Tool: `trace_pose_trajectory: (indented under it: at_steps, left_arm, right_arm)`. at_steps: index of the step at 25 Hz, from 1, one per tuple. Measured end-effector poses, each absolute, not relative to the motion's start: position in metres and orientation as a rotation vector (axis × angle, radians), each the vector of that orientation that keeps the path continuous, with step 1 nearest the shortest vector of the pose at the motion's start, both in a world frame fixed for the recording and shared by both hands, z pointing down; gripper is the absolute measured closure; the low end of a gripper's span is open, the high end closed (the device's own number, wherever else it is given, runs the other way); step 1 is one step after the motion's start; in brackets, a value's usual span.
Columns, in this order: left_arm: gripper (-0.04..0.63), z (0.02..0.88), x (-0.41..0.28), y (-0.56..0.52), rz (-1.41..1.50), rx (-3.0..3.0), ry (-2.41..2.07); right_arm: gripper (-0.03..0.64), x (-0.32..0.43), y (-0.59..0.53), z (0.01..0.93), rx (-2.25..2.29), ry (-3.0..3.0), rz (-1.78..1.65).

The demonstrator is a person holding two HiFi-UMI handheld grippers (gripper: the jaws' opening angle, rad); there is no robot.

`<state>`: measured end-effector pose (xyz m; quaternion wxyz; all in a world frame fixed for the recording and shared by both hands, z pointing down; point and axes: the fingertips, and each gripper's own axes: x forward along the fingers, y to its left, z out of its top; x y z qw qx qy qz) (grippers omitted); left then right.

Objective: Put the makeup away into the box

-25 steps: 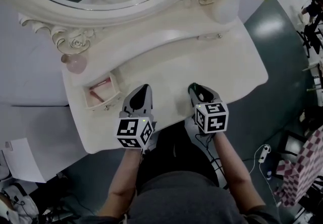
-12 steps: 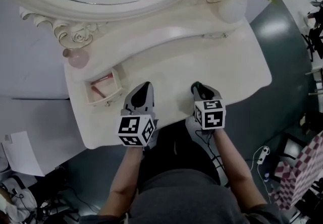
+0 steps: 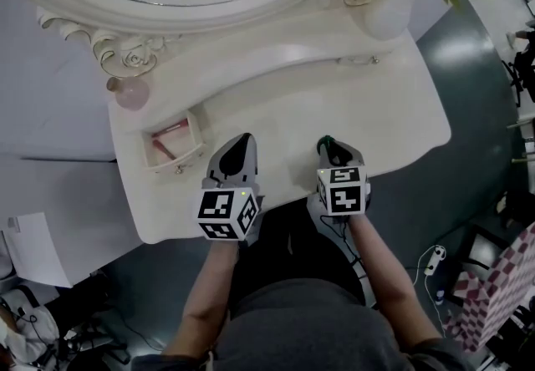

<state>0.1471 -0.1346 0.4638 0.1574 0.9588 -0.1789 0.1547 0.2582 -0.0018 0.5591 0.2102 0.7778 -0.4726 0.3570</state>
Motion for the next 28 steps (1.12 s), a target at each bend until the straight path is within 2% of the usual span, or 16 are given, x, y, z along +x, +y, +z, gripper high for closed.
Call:
trace_pose_trajectory:
  at_steps: [8, 28]
  left_arm:
    - [0.589, 0.459, 0.144, -0.133, 0.440, 2.751, -0.534]
    - [0.589, 0.440, 0.131, -0.132, 0.403, 2.771, -0.677]
  right_arm:
    - [0.609, 0.260, 0.000, 0.558, 2.153, -1.329, 0.984]
    - [0.612, 0.263, -0.018, 0.502, 2.196, -1.538, 0.798]
